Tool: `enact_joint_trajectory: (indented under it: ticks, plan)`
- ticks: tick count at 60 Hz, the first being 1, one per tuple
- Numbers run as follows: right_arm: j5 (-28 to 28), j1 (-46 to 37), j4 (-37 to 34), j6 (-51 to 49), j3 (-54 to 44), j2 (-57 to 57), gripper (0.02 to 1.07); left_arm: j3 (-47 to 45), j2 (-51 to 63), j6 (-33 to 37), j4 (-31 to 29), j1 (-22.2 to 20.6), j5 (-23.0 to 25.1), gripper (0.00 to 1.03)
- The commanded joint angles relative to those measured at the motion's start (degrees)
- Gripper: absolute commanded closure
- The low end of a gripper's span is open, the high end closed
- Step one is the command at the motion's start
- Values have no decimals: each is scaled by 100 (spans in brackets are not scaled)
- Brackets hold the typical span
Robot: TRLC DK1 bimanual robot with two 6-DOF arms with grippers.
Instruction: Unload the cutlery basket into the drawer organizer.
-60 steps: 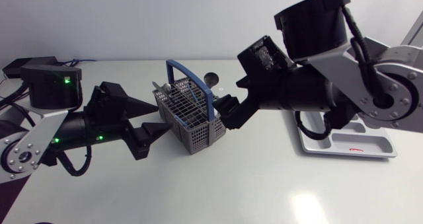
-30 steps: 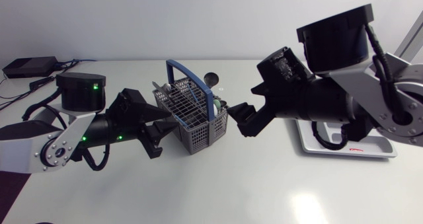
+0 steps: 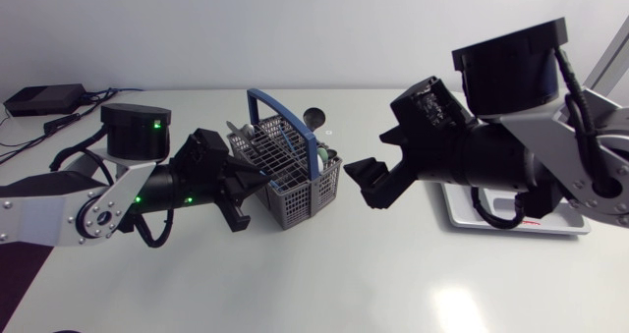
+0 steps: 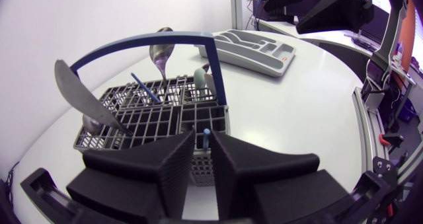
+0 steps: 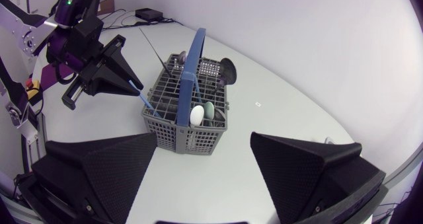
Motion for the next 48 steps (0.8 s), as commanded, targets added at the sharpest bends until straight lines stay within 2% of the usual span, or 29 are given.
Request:
enact_joint_trajectory:
  ticks: [1, 14, 20, 36, 48]
  plan:
    - [-13, -104, 27, -77, -211, -65, 6, 264, 170, -42, 51, -52, 103, 86]
    - [-101, -209, 27, -95, -263, -153, 6, 457, 346, -183, -99, -61, 129, 94]
    - [-110, -218, 27, -95, -307, -153, 6, 607, 364, -191, -494, -70, 165, 99]
    - [-110, -218, 132, -130, -334, -101, 6, 651, 267, -104, -661, -70, 208, 100]
    - [-92, -191, 150, -139, -342, -83, 6, 888, 65, -51, -1118, -149, 182, 100]
